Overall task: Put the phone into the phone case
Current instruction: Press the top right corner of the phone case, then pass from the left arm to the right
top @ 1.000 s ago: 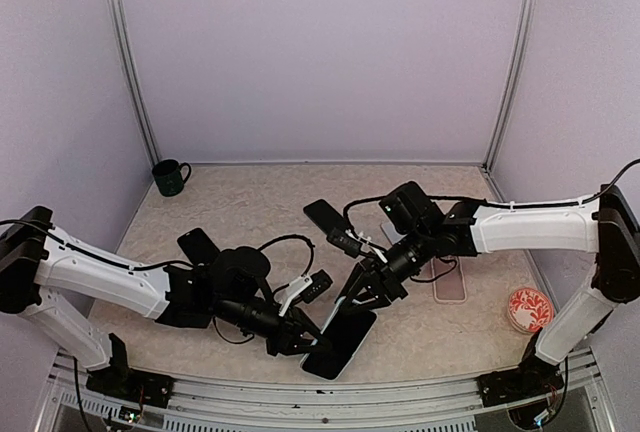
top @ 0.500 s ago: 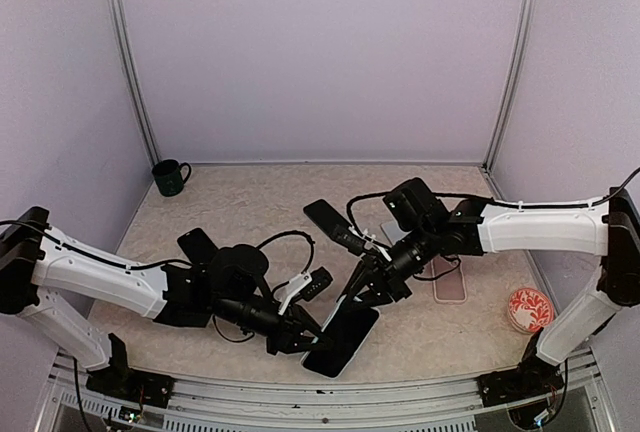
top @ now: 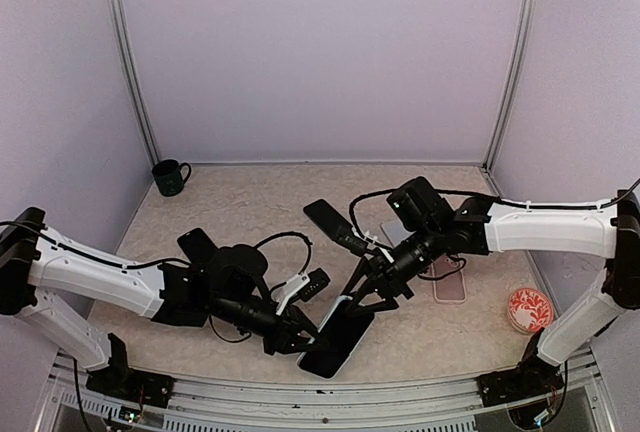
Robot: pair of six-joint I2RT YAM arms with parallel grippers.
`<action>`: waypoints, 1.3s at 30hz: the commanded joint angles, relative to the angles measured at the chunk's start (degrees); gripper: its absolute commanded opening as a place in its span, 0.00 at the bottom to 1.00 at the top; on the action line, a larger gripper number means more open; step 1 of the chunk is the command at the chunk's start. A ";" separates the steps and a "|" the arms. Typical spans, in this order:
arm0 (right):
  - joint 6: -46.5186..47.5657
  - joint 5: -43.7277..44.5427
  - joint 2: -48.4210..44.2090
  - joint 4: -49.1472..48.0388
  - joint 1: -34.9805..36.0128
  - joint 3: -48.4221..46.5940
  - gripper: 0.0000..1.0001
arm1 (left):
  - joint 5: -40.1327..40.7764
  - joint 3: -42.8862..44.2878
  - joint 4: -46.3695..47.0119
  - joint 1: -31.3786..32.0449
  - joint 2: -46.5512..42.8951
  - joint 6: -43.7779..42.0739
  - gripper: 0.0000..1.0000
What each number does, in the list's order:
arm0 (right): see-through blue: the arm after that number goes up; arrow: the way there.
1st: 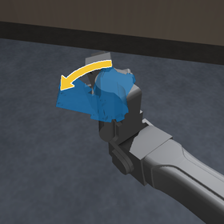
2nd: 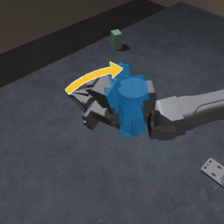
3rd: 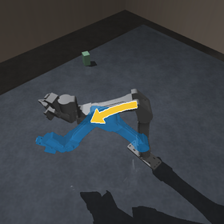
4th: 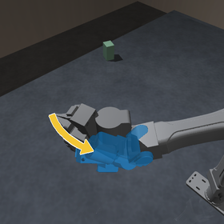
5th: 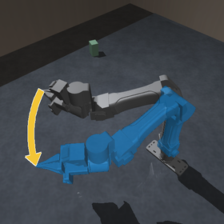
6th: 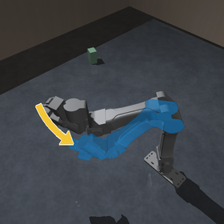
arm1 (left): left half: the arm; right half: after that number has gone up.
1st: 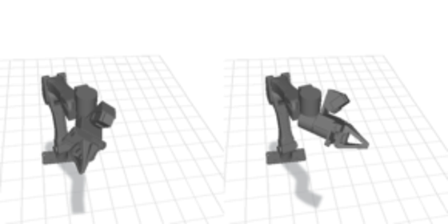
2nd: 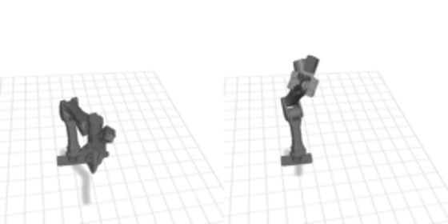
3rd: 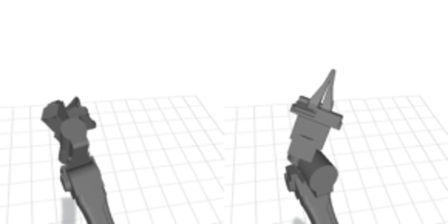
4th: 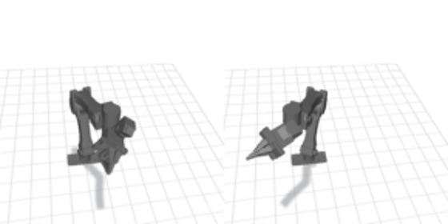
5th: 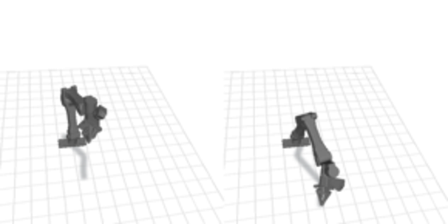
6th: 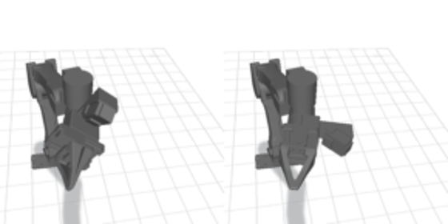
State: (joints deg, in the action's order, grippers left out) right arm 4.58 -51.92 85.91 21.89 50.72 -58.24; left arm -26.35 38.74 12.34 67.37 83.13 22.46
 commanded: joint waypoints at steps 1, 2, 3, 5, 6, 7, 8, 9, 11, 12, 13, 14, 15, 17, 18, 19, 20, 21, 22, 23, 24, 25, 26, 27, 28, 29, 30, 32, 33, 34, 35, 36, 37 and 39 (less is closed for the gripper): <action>0.27 4.51 -1.75 3.39 0.64 0.64 0.53 | 0.34 2.39 0.80 0.24 -3.27 -1.61 0.00; 0.26 5.14 -1.86 3.47 0.66 0.84 0.52 | 0.49 2.39 0.55 0.22 -3.45 -1.73 0.00; 0.26 5.67 -2.05 3.36 0.74 0.98 0.50 | 0.67 2.46 0.31 0.24 -3.69 -1.79 0.00; -0.04 7.12 -2.57 2.77 1.07 1.06 0.44 | 0.68 2.48 -0.09 0.23 -3.91 -1.93 0.00; -0.09 7.33 -2.77 2.49 1.28 1.20 0.41 | 0.73 2.55 -0.18 0.22 -4.02 -1.93 0.00; -0.10 7.48 -2.98 2.31 1.50 1.20 0.39 | 0.80 2.56 -0.28 0.21 -4.03 -1.97 0.00; -0.10 7.78 -3.14 2.11 1.80 1.22 0.36 | 0.76 2.57 -0.30 0.21 -3.96 -1.98 0.00; -0.14 8.25 -3.34 1.87 2.09 1.27 0.32 | 0.77 2.57 -0.37 0.22 -3.95 -1.98 0.00; -0.11 8.88 -3.59 1.62 2.78 1.20 0.22 | 0.77 2.56 -0.26 0.21 -3.71 -1.85 0.00; -0.03 9.24 -3.71 1.46 3.13 1.27 0.15 | 0.72 2.52 -0.17 0.21 -3.62 -1.74 0.00; -0.01 9.78 -3.85 1.24 3.54 1.42 0.11 | 0.75 2.44 -0.05 0.21 -3.47 -1.58 0.00; 0.06 10.20 -3.94 1.13 3.85 1.52 0.06 | 0.90 2.33 0.04 0.17 -3.39 -1.40 0.00; 0.14 10.58 -3.99 0.99 4.20 1.59 0.01 | 0.94 2.31 0.13 0.09 -3.20 -1.11 0.00; 0.34 10.93 -4.04 0.86 4.67 1.68 0.00 | 0.68 2.06 0.53 -0.16 -2.75 -0.53 0.00; 0.34 10.88 -4.12 0.76 4.88 1.76 0.00 | 0.29 1.92 0.92 -0.26 -2.57 -0.21 0.00; 0.34 10.57 -4.21 0.45 4.91 1.87 0.00 | 0.23 1.87 1.08 -0.31 -2.41 0.03 0.00; 0.32 10.01 -4.25 0.27 4.92 1.96 0.00 | 0.17 1.93 1.11 -0.32 -2.25 -0.04 0.00; 0.34 9.35 -4.21 0.12 4.92 2.05 0.00 | 0.26 1.94 1.04 -0.31 -2.20 -0.20 0.00; 0.30 8.50 -3.99 0.10 4.92 2.06 0.00 | 0.62 2.06 0.76 -0.18 -2.25 -0.55 0.00; 0.29 7.76 -3.73 0.15 4.92 1.93 0.09 | 0.81 2.23 0.37 -0.03 -2.44 -1.16 0.00; 0.40 7.28 -3.42 0.17 4.92 1.90 0.18 | 1.04 2.36 0.02 0.22 -2.60 -1.71 0.00; 0.38 6.68 -3.04 0.26 4.89 1.94 0.24 | 1.21 2.51 -0.29 0.40 -2.83 -2.28 0.00; 0.42 6.13 -2.58 0.34 4.91 1.91 0.29 | 1.29 2.60 -0.52 0.53 -3.01 -2.71 0.00; 0.51 5.39 -2.13 0.38 4.92 1.90 0.32 | 1.30 2.65 -0.64 0.61 -3.34 -3.14 0.00; 0.44 5.04 -1.74 0.24 4.92 1.97 0.33 | 1.23 2.56 -0.61 0.69 -3.60 -3.40 0.00; 0.32 4.66 -1.45 -0.02 4.92 2.16 0.33 | 1.12 2.57 -0.61 0.70 -3.81 -3.59 0.00; 0.26 4.08 -1.23 -0.35 4.92 2.23 0.33 | 1.07 2.64 -0.64 0.73 -4.09 -3.72 0.00; 0.17 2.80 -0.78 -0.70 4.92 2.35 0.32 | 1.02 2.77 -0.96 0.74 -4.29 -4.02 0.00; 0.10 2.22 -0.60 -0.81 4.92 2.37 0.30 | 1.00 2.93 -1.34 0.74 -4.23 -4.15 0.00; 0.08 1.72 -0.43 -0.91 4.92 2.34 0.28 | 1.00 3.12 -1.72 0.74 -4.09 -4.27 0.00; 0.08 1.25 -0.21 -1.04 4.92 2.42 0.26 | 0.95 3.28 -2.11 0.81 -3.96 -4.45 0.00; 0.08 0.72 -0.02 -0.98 4.92 2.35 0.24 | 0.99 3.52 -2.56 0.89 -3.67 -4.71 0.00; 0.08 0.09 0.15 -0.92 4.92 2.26 0.19 | 1.03 3.80 -2.96 1.10 -3.44 -4.95 0.00; 0.08 -1.07 0.51 -0.97 4.92 2.29 0.15 | 1.31 4.11 -3.47 1.38 -3.10 -5.41 0.00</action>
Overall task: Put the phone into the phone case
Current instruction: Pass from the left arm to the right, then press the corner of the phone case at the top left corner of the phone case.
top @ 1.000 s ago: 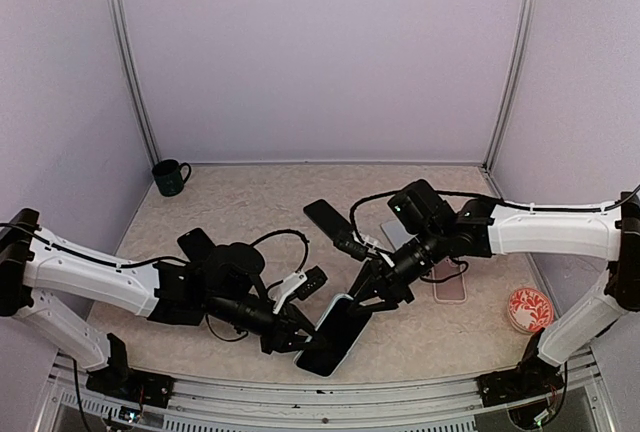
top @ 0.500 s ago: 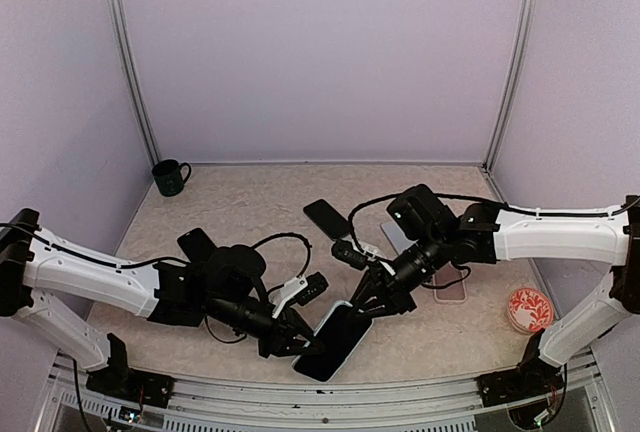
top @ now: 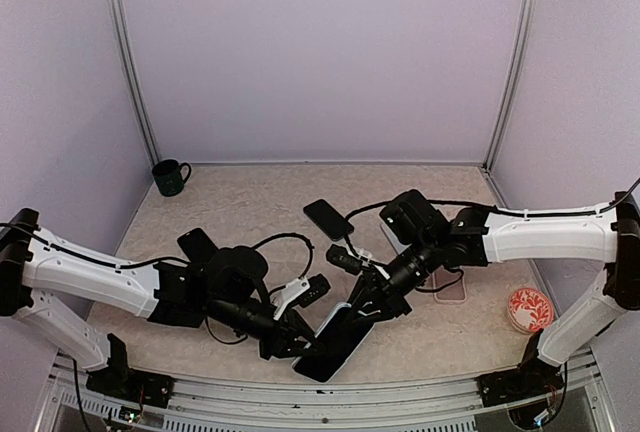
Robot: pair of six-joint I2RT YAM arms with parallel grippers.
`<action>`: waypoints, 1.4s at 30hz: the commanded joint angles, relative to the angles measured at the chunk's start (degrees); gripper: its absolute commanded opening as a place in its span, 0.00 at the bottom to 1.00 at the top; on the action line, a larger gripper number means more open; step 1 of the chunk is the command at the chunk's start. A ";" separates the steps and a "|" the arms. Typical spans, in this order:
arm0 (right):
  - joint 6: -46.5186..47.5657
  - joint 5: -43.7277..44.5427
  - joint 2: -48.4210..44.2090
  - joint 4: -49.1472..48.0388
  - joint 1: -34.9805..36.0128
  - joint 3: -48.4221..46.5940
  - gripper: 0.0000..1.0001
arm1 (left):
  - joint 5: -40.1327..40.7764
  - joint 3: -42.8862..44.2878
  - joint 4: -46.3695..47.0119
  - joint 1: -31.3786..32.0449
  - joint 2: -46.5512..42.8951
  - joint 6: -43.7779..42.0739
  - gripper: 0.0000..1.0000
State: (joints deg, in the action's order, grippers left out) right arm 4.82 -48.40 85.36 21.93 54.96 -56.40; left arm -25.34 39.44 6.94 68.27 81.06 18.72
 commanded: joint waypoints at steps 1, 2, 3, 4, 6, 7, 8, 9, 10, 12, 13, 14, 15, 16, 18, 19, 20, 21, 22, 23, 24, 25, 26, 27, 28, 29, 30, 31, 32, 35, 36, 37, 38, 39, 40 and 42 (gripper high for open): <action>-0.16 -5.03 1.18 -1.05 0.68 0.54 0.12 | 0.48 3.57 1.67 0.65 -1.00 -1.82 0.00; -0.12 -5.46 1.33 -1.01 0.68 0.55 0.07 | 0.78 3.72 1.41 0.73 -0.79 -2.03 0.00; -0.09 -5.77 1.57 -0.85 0.68 0.54 0.01 | 0.84 3.87 1.17 0.80 -0.73 -2.17 0.00; -0.01 -5.95 1.71 -0.64 0.68 0.59 0.00 | 0.94 4.01 0.96 0.81 -0.66 -2.34 0.00; 0.17 -6.49 1.88 -0.58 0.68 0.73 0.00 | 1.29 4.18 0.52 0.81 -0.73 -2.56 0.00; 0.23 -6.71 1.84 -0.53 0.68 0.84 0.00 | 1.45 4.23 0.38 0.83 -0.74 -2.67 0.00; 0.27 -6.70 1.76 -0.55 0.68 0.82 0.00 | 1.58 4.24 0.28 0.81 -0.92 -2.67 0.02; 0.17 -6.59 1.60 -0.69 0.65 0.87 0.00 | 1.75 4.17 0.27 0.81 -1.07 -2.72 0.05; 0.14 -6.36 1.29 -0.95 0.63 0.95 0.00 | 1.96 4.03 0.27 0.81 -1.22 -2.72 0.13; -0.49 -5.93 0.20 -2.46 0.40 1.30 0.00 | 2.14 3.56 0.71 0.81 -1.87 -2.57 0.24; -1.29 -5.38 -0.55 -3.46 0.01 1.67 0.00 | 2.10 3.23 1.04 0.82 -2.18 -2.43 0.30; -1.95 -5.28 -1.49 -4.59 -0.47 2.11 0.00 | 2.15 2.84 1.44 0.81 -2.63 -2.19 0.38; -2.57 -5.45 -2.46 -5.81 -1.19 2.60 0.00 | 2.16 2.37 1.88 0.81 -2.98 -1.89 0.44; -3.27 -5.80 -3.47 -7.05 -1.96 3.28 0.00 | 2.23 1.72 2.31 0.78 -3.69 -1.62 0.49; -4.50 -6.66 -5.56 -9.44 -3.70 4.77 0.00 | 2.60 0.35 3.18 0.45 -4.92 -0.95 0.57; -4.64 -7.28 -6.77 -10.64 -4.51 5.41 0.00 | 2.65 -0.46 3.62 0.24 -5.74 -0.55 0.61; -5.99 -7.69 -7.79 -11.66 -5.27 6.03 0.00 | 2.62 -1.41 4.30 -0.11 -6.31 0.03 0.63; -6.89 -8.01 -8.89 -12.74 -6.19 6.57 0.00 | 2.29 -2.72 5.46 -0.68 -7.11 0.85 0.64; -7.62 -8.24 -10.01 -14.05 -6.79 7.24 0.00 | 1.74 -4.09 6.89 -1.41 -7.79 1.89 0.65; -8.43 -8.38 -10.97 -15.32 -7.44 7.86 0.00 | 1.05 -5.72 8.54 -2.29 -9.05 2.93 0.65; -9.19 -8.30 -12.02 -16.68 -8.02 8.49 0.00 | 0.36 -7.34 10.38 -3.23 -10.19 4.09 0.67; -9.89 -8.38 -12.91 -17.82 -8.45 9.07 0.00 | -0.21 -8.83 12.89 -4.08 -11.00 5.52 0.68; -10.44 -8.53 -13.66 -18.76 -8.87 9.52 0.00 | -0.87 -10.28 14.66 -4.95 -12.52 6.49 0.70; -10.86 -8.55 -14.32 -19.54 -9.16 9.88 0.00 | -1.40 -11.41 16.33 -5.63 -13.41 7.25 0.71; -11.30 -8.55 -14.75 -20.15 -9.39 10.17 0.00 | -2.04 -12.34 17.48 -6.23 -14.38 7.77 0.71; -11.47 -8.65 -15.17 -20.44 -9.59 10.25 0.00 | -2.49 -12.82 18.07 -6.77 -14.88 8.04 0.72; -11.56 -8.76 -15.30 -20.57 -9.64 10.26 0.00 | -2.89 -13.00 18.40 -7.04 -15.43 8.16 0.72; -11.65 -8.96 -15.33 -20.50 -9.69 10.19 0.00 | -3.01 -12.93 18.45 -7.16 -15.56 8.17 0.72; -11.66 -9.10 -15.29 -20.38 -9.69 10.03 0.00 | -3.16 -12.79 18.53 -7.18 -15.51 8.17 0.72; -11.98 -9.23 -15.14 -20.40 -9.69 9.66 0.00 | -3.96 -11.93 19.01 -7.05 -14.29 8.31 0.71; -12.13 -9.37 -15.14 -20.57 -9.69 9.71 0.00 | -4.07 -11.77 19.24 -7.11 -13.67 8.41 0.70; -12.23 -9.37 -15.14 -20.73 -9.70 9.74 0.00 | -4.18 -11.71 19.64 -7.08 -13.39 8.48 0.69; -12.39 -9.22 -15.14 -20.89 -9.65 9.78 0.00 | -4.31 -11.71 20.09 -7.10 -13.03 8.59 0.67; -12.48 -9.25 -15.14 -20.96 -9.69 9.89 0.00 | -4.57 -11.63 20.43 -7.12 -12.83 8.61 0.64; -12.59 -9.13 -15.21 -20.97 -9.75 9.97 0.00 | -4.77 -11.52 20.55 -7.10 -12.56 8.64 0.62; -12.70 -9.00 -15.43 -21.05 -9.65 10.15 0.00 | -5.08 -11.22 20.46 -7.04 -12.19 8.71 0.57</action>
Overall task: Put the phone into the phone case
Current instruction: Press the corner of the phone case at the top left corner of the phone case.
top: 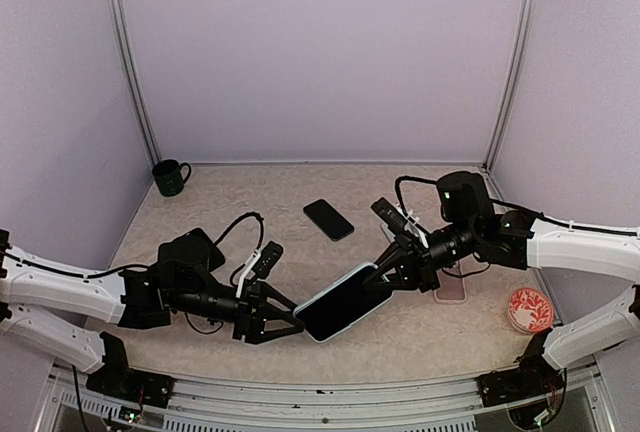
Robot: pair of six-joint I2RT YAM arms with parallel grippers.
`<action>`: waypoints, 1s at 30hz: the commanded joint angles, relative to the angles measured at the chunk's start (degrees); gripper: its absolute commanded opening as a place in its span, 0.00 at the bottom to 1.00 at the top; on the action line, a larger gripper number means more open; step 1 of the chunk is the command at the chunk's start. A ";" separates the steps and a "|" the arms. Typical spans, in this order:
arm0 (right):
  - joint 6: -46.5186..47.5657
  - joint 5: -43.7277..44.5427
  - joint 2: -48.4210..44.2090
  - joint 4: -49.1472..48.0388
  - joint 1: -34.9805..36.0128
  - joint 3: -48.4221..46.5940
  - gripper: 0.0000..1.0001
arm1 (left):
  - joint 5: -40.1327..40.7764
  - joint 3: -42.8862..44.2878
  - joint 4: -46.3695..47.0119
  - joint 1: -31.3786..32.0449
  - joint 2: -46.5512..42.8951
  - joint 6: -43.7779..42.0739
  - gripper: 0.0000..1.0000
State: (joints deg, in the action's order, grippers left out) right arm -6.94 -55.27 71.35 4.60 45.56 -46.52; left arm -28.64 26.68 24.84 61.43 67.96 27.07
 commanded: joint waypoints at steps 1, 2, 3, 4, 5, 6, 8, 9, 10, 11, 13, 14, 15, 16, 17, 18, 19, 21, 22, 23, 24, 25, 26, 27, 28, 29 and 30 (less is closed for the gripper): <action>-0.95 -2.02 -1.52 -3.66 -0.29 0.29 0.00 | -1.87 1.57 2.57 -0.17 1.18 0.30 0.54; -0.97 -1.89 -1.60 -3.59 -0.30 0.29 0.00 | -1.95 1.68 2.50 -0.18 1.35 0.29 0.52; -0.97 -1.70 -1.65 -3.51 -0.34 0.29 0.00 | -2.01 1.63 2.49 -0.17 1.45 0.27 0.49; -0.97 -1.58 -1.72 -3.42 -0.30 0.23 0.00 | -1.94 1.56 2.56 -0.20 1.53 0.34 0.46; -0.89 -1.48 -1.74 -3.38 -0.32 0.16 0.00 | -1.84 1.56 2.63 -0.20 1.59 0.39 0.43; -0.81 -1.36 -1.67 -3.16 -0.32 0.08 0.00 | -1.71 1.55 2.66 -0.17 1.63 0.41 0.40; -0.47 -0.96 -1.51 -2.68 -0.30 0.01 0.00 | -1.30 1.62 2.56 -0.18 1.72 0.59 0.34; -0.26 -0.90 -1.46 -2.52 -0.32 -0.01 0.00 | -0.99 1.70 2.33 -0.19 1.73 0.66 0.31; -0.19 -0.92 -1.33 -2.49 -0.30 0.09 0.00 | -0.53 1.79 2.13 -0.25 1.80 0.76 0.28; 0.03 -0.86 -1.31 -2.49 -0.30 0.16 0.00 | -0.11 1.94 1.92 -0.29 1.94 0.83 0.24; 0.30 -0.44 -1.29 -2.59 -0.22 0.41 0.00 | 0.71 1.89 1.75 -0.26 2.23 1.11 0.18; 0.36 -0.29 -1.34 -2.65 -0.21 0.57 0.00 | 1.21 1.93 1.71 -0.31 2.45 1.39 0.14; 0.50 -0.10 -1.43 -2.73 -0.21 0.71 0.00 | 1.75 1.94 1.58 -0.38 2.80 1.67 0.10; 0.57 0.20 -1.52 -3.04 -0.09 0.92 0.00 | 2.40 2.02 1.42 -0.44 3.05 2.17 0.07; 0.57 0.57 -1.64 -3.10 0.03 1.08 0.00 | 3.19 2.15 1.23 -0.50 3.40 2.64 0.03; 0.60 1.04 -1.65 -3.11 0.18 1.16 0.00 | 3.84 2.21 1.05 -0.52 3.84 3.10 0.00; 0.61 1.67 -1.65 -3.17 0.26 1.29 0.00 | 4.70 2.28 0.90 -0.54 4.15 3.54 0.00; 0.44 3.31 -1.72 -3.24 0.32 1.43 0.00 | 6.72 2.71 -0.02 -0.51 4.74 4.17 0.00; 0.22 4.03 -1.78 -3.33 0.32 1.56 0.00 | 8.51 3.21 -1.23 -0.30 5.00 4.21 0.00; -0.14 5.08 -1.95 -3.62 0.36 1.67 0.00 | 10.22 3.79 -2.41 -0.04 5.20 4.17 0.00; -0.64 5.98 -2.23 -4.01 0.33 1.89 0.00 | 11.22 4.13 -3.01 0.18 5.30 4.14 0.05; -0.98 6.76 -2.53 -4.34 0.34 2.09 0.00 | 11.98 4.24 -3.18 0.36 5.17 4.12 0.12; -1.43 7.47 -2.92 -4.41 0.32 2.32 0.00 | 12.33 4.30 -2.91 0.47 4.96 4.21 0.20; -1.76 7.87 -3.30 -5.18 0.33 2.64 0.00 | 12.58 4.12 -2.36 0.53 4.57 4.26 0.25; -2.16 8.24 -3.96 -6.28 0.35 3.00 0.00 | 12.75 3.76 -1.74 0.61 4.29 4.37 0.30; -2.54 8.55 -4.50 -7.31 0.32 3.32 0.00 | 12.84 3.35 -1.00 0.58 3.48 4.41 0.36; -3.02 8.78 -4.96 -7.83 0.35 3.68 0.00 | 12.91 2.79 -0.14 0.62 2.96 4.58 0.41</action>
State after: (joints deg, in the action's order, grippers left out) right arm -8.08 -48.16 69.80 3.01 45.60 -43.48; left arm -19.42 28.69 22.61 61.87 72.60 30.57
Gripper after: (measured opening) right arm 0.068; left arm 0.340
